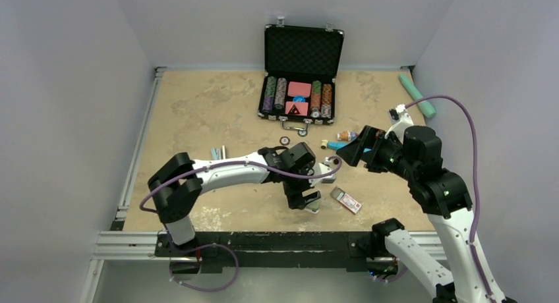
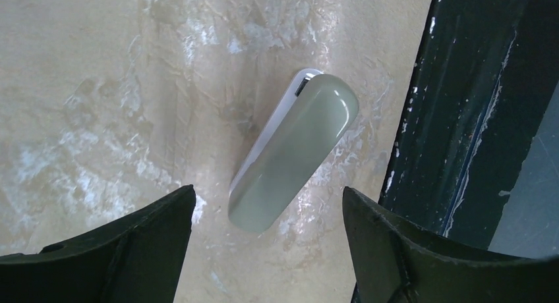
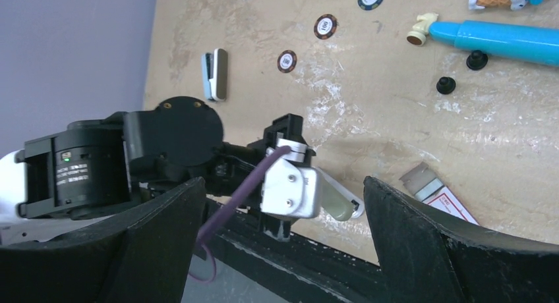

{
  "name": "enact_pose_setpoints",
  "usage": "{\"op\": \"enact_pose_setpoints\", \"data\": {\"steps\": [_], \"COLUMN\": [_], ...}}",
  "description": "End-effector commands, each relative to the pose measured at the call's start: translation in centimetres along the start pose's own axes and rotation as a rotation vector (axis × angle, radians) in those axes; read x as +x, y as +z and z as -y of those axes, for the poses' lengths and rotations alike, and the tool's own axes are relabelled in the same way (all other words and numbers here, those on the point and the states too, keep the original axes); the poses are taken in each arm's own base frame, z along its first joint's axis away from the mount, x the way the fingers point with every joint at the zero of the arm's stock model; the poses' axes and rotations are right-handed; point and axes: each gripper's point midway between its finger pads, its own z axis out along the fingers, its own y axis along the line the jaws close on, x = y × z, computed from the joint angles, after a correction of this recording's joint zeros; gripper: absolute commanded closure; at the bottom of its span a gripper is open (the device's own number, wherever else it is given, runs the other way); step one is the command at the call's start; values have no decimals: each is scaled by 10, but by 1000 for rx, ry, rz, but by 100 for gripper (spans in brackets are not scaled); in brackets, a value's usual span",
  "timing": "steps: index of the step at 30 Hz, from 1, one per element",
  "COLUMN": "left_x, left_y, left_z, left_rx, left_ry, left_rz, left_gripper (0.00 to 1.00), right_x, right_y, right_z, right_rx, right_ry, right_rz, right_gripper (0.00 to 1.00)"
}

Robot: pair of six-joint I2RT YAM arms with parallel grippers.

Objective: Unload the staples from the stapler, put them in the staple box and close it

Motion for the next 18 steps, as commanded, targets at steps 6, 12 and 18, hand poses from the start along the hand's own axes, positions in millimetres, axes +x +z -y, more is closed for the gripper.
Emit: {"op": "enact_pose_setpoints", "data": {"steps": [6, 12, 18], "left_x": [-17, -10, -12], "left_y": [21, 30, 41], "left_z": [29, 27, 15], "left_rx": [151, 144, 90], "left_ry": [96, 76, 40], "left_rz": [11, -8, -16], "left_gripper": [21, 33, 43], "right_x": [-3, -2, -4], "right_y": [4, 5, 6], "right_z": [-4, -2, -2], "right_rx": [-17, -5, -6], "right_ry": [-16, -35, -49], "right_rz": [-13, -22, -22], "right_gripper": [7, 7, 7]}}
